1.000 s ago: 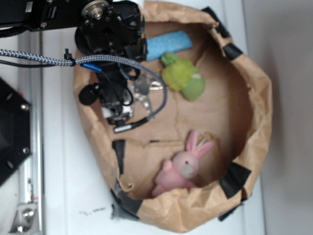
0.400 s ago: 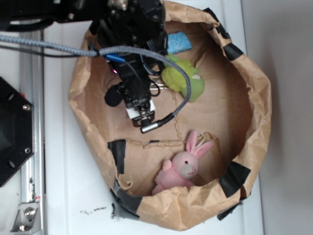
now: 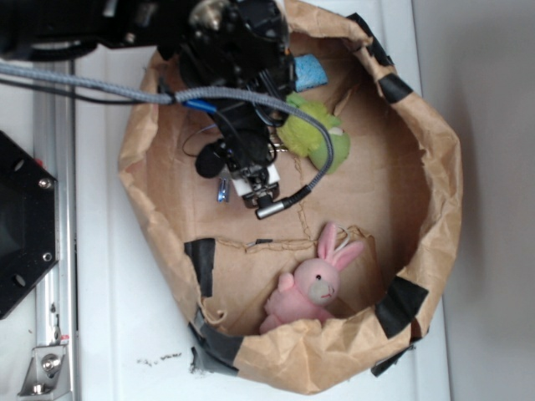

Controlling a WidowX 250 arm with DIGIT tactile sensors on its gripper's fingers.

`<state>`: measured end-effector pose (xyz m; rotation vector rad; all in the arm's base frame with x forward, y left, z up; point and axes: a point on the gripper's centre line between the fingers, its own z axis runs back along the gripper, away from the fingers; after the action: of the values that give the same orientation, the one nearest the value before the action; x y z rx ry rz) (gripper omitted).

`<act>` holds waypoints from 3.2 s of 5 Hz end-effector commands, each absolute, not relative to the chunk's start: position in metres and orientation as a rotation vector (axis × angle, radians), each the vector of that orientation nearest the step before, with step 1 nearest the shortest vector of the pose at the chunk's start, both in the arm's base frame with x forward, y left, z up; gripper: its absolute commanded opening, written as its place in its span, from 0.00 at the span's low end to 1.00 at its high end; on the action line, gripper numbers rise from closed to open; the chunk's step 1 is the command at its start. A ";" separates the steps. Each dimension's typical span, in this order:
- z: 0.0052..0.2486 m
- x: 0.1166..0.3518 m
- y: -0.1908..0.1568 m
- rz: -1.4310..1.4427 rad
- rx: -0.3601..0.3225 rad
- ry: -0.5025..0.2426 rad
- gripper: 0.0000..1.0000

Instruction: Grab the silver keys.

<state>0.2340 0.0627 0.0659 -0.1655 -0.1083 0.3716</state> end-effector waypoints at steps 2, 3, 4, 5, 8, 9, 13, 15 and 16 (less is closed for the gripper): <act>0.077 0.223 0.084 0.339 -0.123 -0.150 1.00; 0.074 0.221 0.082 0.328 -0.132 -0.130 1.00; 0.066 0.220 0.086 0.325 -0.094 -0.128 1.00; 0.056 0.217 0.086 0.305 -0.076 -0.110 1.00; 0.025 0.218 0.073 0.281 -0.132 -0.084 0.00; 0.031 0.214 0.072 0.261 -0.123 -0.098 0.00; 0.050 0.217 0.070 0.268 -0.132 -0.093 0.00; 0.072 0.233 0.050 0.362 -0.096 -0.085 0.00; 0.103 0.240 0.012 0.473 -0.153 -0.131 0.00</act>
<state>0.2300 0.0068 0.0898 -0.1612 -0.0727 0.4739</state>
